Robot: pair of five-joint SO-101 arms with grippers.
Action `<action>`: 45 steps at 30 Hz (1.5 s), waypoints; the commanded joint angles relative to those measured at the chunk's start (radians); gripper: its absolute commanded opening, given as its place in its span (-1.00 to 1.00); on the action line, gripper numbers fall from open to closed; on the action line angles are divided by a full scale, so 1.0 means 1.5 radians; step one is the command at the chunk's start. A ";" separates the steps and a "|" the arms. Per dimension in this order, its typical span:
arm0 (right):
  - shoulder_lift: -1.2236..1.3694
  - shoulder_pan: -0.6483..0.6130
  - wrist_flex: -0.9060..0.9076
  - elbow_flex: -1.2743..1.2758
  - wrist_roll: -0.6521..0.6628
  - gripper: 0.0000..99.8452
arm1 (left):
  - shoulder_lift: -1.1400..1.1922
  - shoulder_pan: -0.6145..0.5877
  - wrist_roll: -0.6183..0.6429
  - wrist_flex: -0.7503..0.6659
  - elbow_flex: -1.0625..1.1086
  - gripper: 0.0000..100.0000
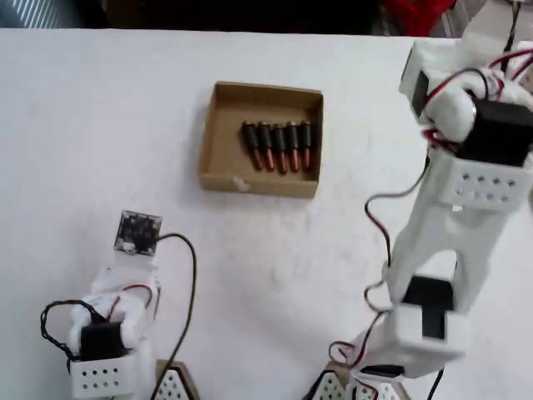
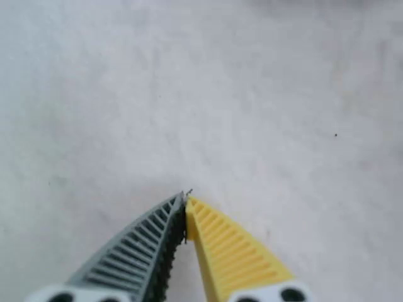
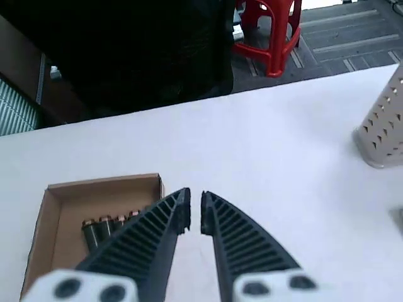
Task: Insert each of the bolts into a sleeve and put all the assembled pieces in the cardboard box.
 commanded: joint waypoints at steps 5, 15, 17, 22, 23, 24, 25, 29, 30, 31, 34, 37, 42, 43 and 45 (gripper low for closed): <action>-0.278 0.007 0.029 0.316 0.009 -0.97 | -0.007 0.003 0.004 0.005 -0.002 -0.95; -0.607 0.011 -0.080 0.792 0.009 -0.96 | -0.007 0.001 0.004 0.005 -0.002 -0.95; -0.682 0.011 -0.133 0.903 0.009 -0.96 | -0.007 0.001 0.004 0.005 -0.002 -0.95; -0.869 0.011 -0.278 1.167 0.009 -0.96 | -0.007 0.001 0.004 0.005 -0.002 -0.95; -0.903 0.011 -0.300 1.216 0.009 -0.96 | -0.007 0.001 0.004 0.005 -0.002 -0.95; -0.934 0.011 -0.319 1.263 0.009 -0.96 | -0.007 0.001 0.004 0.005 -0.002 -0.95; -0.965 0.010 -0.334 1.307 0.009 -0.96 | -0.007 0.001 0.004 0.005 -0.002 -0.95; -1.073 0.007 -0.376 1.452 0.009 -0.96 | -0.007 0.001 0.004 0.005 -0.002 -0.95; -1.095 0.007 -0.384 1.482 0.010 -0.96 | -0.007 0.001 0.004 0.005 -0.002 -0.95; -1.116 0.007 -0.390 1.509 0.010 -0.96 | -0.007 0.001 0.004 0.005 -0.002 -0.95; -1.171 -0.009 -0.409 1.591 0.016 -0.96 | -0.007 0.001 0.004 0.005 -0.002 -0.95; -1.213 -0.034 -0.410 1.673 0.078 -0.96 | -0.007 0.001 0.004 0.005 -0.002 -0.95; -1.220 -0.074 -0.409 1.747 0.117 -0.96 | -0.007 0.001 0.004 0.005 -0.002 -0.95; -1.220 -0.077 -0.408 1.754 0.118 -0.96 | -0.007 0.001 0.004 0.005 -0.002 -0.95; -1.220 -0.078 -0.407 1.768 0.118 -0.96 | -0.007 0.001 0.004 0.005 -0.002 -0.95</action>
